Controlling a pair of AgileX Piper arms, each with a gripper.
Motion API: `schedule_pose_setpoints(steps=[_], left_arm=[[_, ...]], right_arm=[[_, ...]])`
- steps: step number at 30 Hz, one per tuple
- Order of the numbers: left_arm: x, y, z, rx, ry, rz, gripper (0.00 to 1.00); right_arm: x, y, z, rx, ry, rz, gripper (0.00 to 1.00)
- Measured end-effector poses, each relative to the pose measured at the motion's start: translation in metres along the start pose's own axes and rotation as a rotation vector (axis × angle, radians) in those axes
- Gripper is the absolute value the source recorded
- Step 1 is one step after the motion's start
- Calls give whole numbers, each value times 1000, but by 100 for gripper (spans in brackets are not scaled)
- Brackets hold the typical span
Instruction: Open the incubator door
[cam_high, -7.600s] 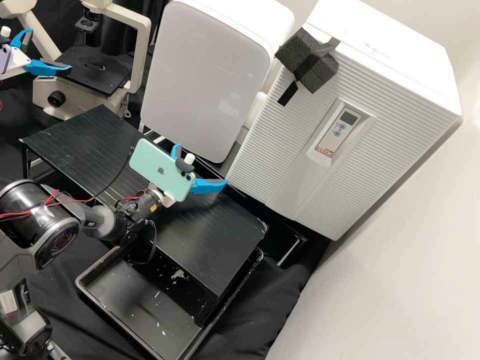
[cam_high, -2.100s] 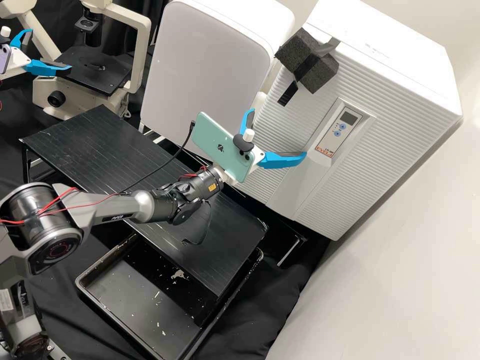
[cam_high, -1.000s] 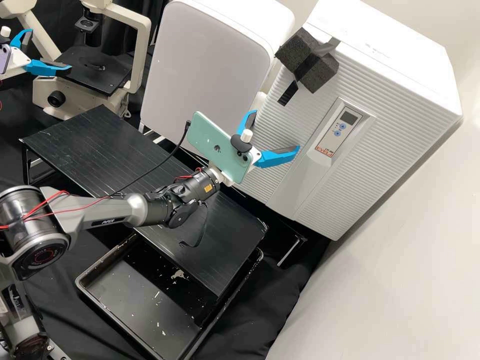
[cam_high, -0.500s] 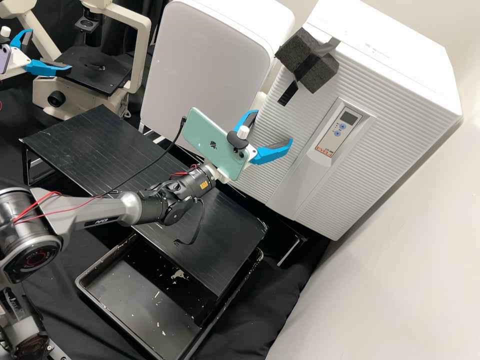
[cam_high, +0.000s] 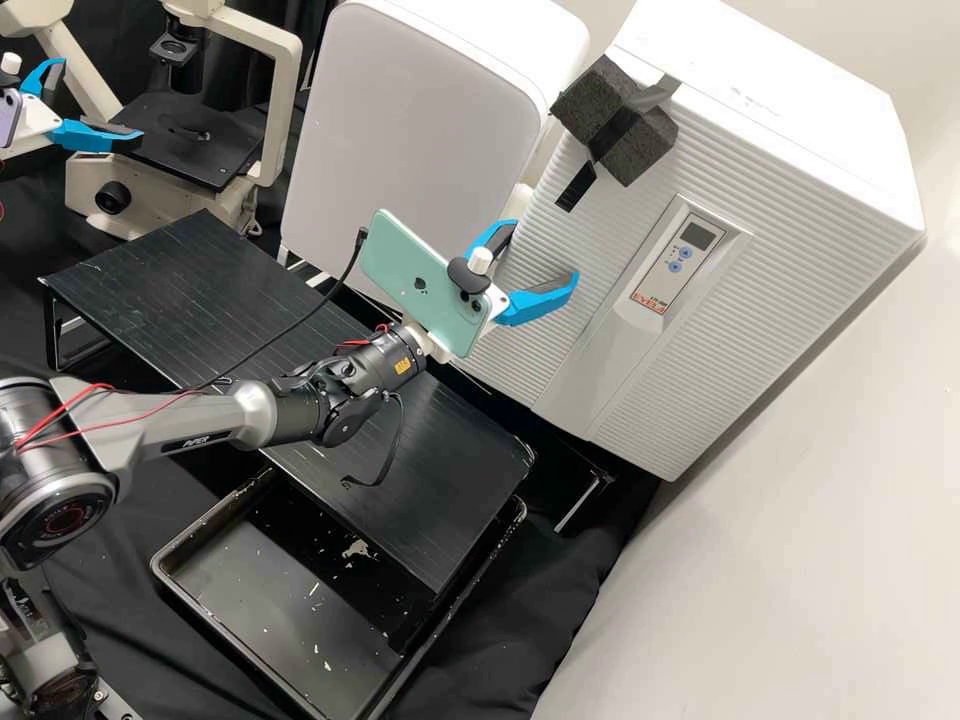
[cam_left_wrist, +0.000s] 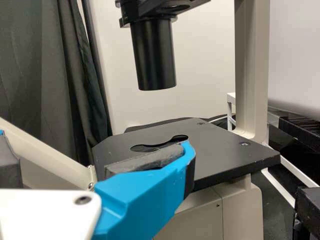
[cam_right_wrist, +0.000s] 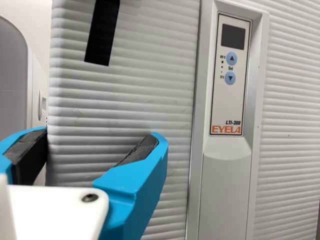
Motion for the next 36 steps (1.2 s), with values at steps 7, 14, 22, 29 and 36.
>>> schedule_pose_setpoints(steps=[7,14,22,29,36], left_arm=[[0,0,0,0,0,0,100],[0,0,0,0,0,0,100],[0,0,0,0,0,0,100],[0,0,0,0,0,0,100],[0,0,0,0,0,0,100]], right_arm=[[-1,-1,-1,1,-1,-6,0],[-5,-1,-1,6,-3,-5,0],[-13,0,1,27,-10,1,0],[-21,1,2,40,-9,-4,0],[-22,2,-1,28,3,-7,100]])
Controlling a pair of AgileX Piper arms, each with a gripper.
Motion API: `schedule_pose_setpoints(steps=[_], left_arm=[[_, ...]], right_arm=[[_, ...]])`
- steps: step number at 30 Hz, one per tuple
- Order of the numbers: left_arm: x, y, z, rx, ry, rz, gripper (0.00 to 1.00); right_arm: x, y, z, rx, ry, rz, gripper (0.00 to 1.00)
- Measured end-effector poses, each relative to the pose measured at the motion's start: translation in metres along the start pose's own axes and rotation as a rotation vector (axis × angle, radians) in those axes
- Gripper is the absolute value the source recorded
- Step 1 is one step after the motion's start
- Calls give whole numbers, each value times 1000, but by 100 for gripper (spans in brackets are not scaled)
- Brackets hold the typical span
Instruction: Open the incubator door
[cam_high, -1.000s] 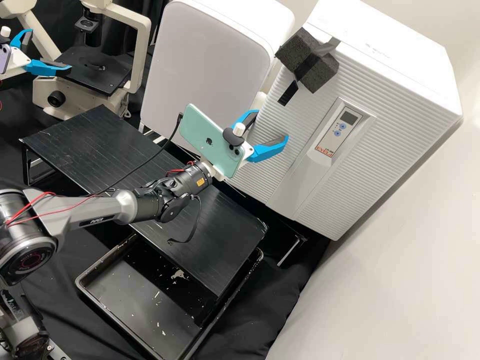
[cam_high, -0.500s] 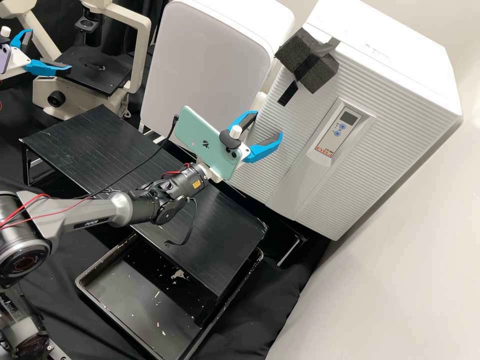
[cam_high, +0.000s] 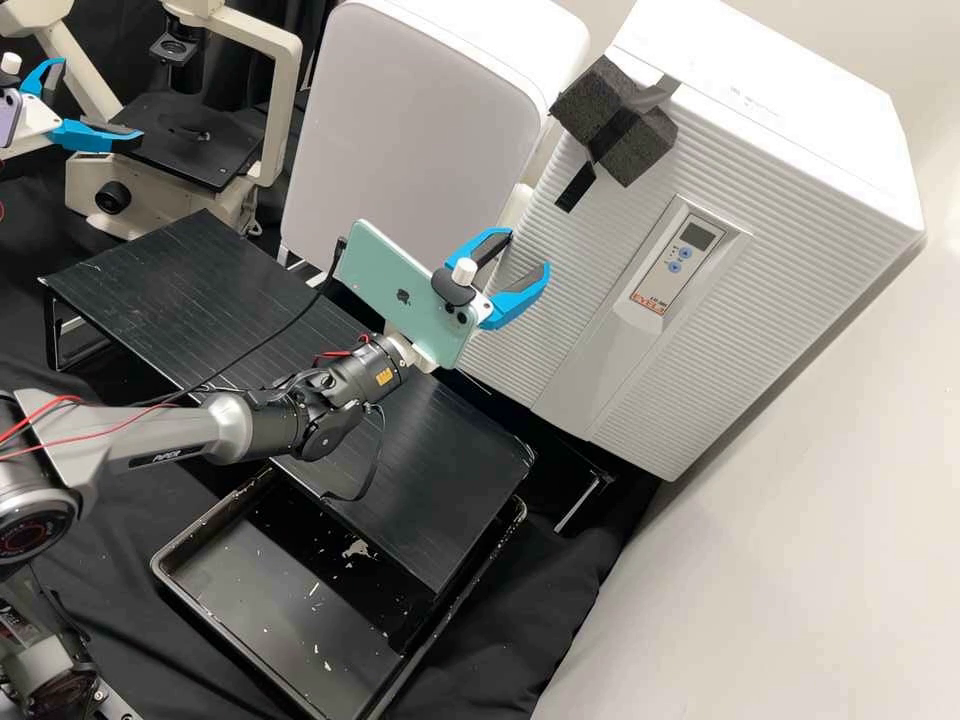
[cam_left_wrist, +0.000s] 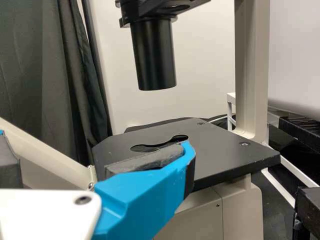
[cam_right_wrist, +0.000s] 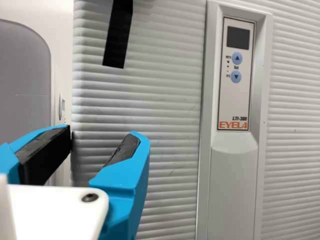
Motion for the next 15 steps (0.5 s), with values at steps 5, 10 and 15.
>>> schedule_pose_setpoints(steps=[5,10,15], left_arm=[[0,0,0,0,0,0,100],[0,0,0,0,0,0,100],[0,0,0,0,0,0,100]], right_arm=[[-2,3,-4,-1,9,8,100],[1,6,-16,25,33,40,100],[7,6,-27,3,49,59,100]])
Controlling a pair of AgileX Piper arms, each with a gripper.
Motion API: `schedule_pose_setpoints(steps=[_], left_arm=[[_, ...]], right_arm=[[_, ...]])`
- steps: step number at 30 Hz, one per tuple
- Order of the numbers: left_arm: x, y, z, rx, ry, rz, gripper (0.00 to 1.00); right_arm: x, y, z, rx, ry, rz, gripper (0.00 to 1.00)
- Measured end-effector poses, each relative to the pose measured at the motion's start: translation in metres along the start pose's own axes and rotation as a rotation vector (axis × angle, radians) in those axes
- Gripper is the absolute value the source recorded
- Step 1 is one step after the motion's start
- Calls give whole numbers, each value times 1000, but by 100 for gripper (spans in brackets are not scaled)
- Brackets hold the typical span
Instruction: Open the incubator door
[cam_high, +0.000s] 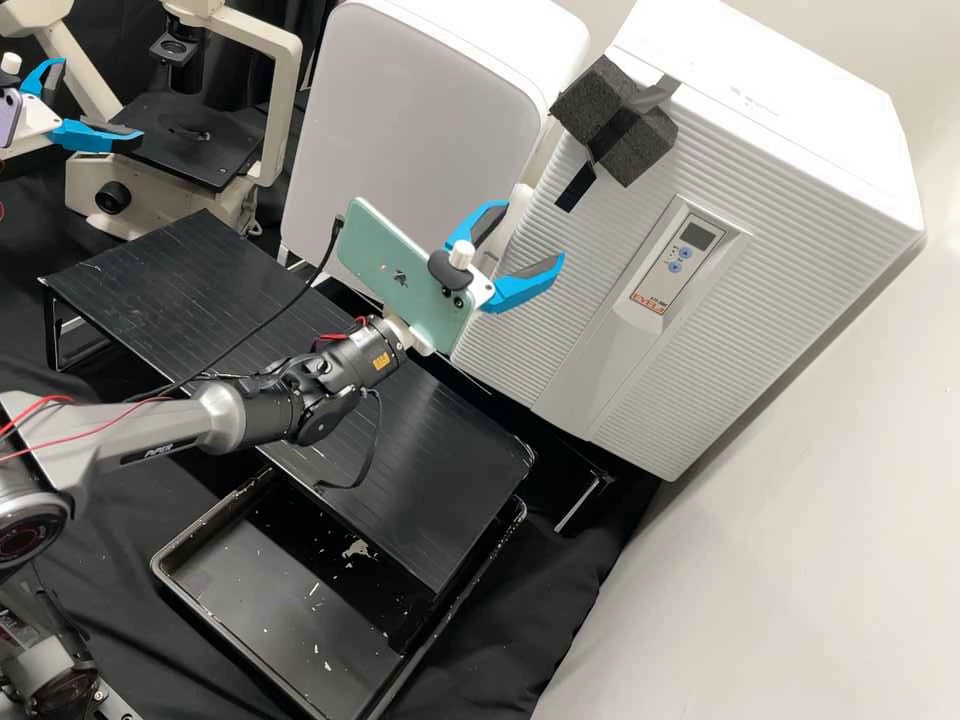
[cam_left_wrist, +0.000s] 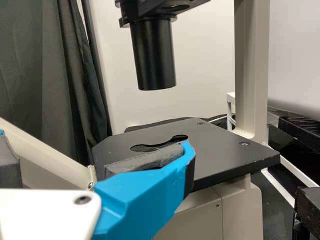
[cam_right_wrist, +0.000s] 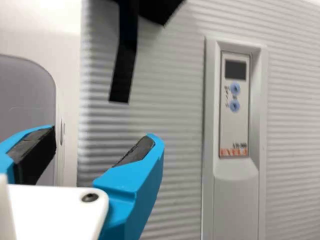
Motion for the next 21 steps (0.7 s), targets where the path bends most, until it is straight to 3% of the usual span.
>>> schedule_pose_setpoints(steps=[3,9,14,15,21], left_arm=[[0,0,0,0,0,0,100],[0,0,0,0,0,0,100],[0,0,0,0,0,0,100],[0,0,0,0,0,0,100],[0,0,0,0,0,0,100]], right_arm=[[5,-4,-3,-13,2,5,100],[17,-14,5,-75,-36,-13,100],[22,-21,16,-66,-86,-24,100],[22,-21,16,-65,-88,-25,0],[22,-20,18,-51,-102,-18,0]])
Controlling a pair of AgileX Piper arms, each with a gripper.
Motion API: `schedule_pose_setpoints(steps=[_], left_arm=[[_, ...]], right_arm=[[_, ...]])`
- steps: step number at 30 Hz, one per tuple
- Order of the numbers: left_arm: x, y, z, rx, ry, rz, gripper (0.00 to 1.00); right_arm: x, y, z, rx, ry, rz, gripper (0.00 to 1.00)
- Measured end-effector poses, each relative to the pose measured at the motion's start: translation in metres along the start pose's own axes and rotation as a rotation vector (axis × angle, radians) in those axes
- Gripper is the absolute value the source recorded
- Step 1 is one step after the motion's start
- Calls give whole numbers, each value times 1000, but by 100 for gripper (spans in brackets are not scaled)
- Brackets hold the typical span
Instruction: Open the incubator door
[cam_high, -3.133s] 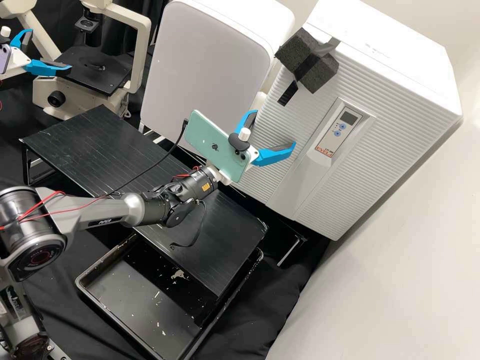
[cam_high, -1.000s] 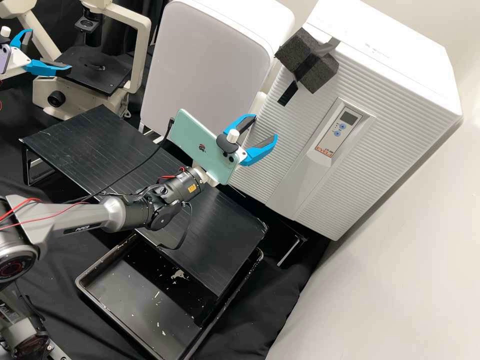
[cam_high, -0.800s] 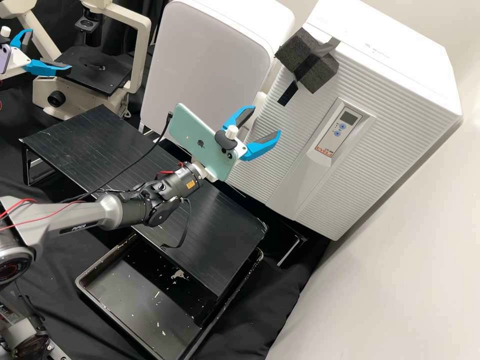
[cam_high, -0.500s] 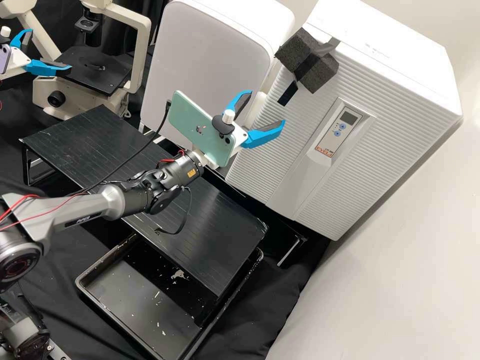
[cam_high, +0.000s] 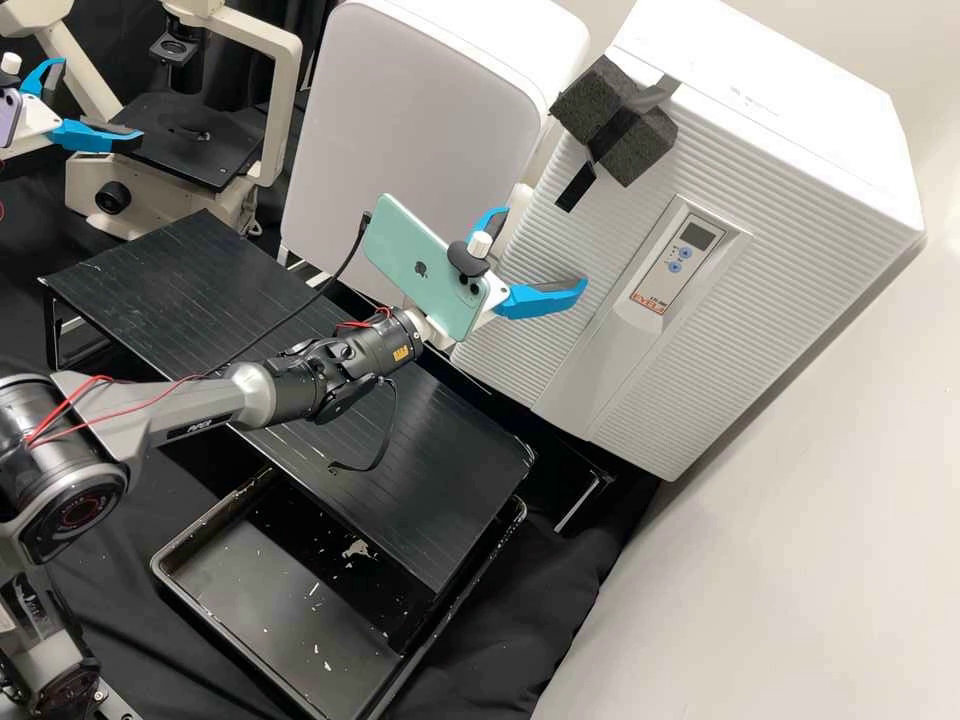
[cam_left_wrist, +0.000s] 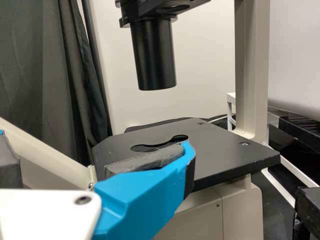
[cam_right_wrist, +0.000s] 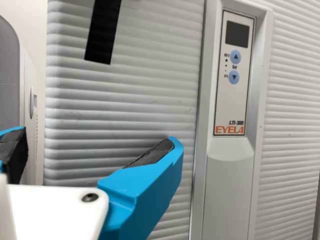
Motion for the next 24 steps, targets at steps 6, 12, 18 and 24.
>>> schedule_pose_setpoints(steps=[6,12,18,24], left_arm=[[0,0,0,0,0,0,100],[0,0,0,0,0,0,100],[0,0,0,0,0,0,100],[0,0,0,0,0,0,100]], right_arm=[[0,1,1,5,-7,6,0],[0,2,2,11,-11,9,0],[0,1,2,9,-13,6,0],[-1,2,1,10,-15,3,0]])
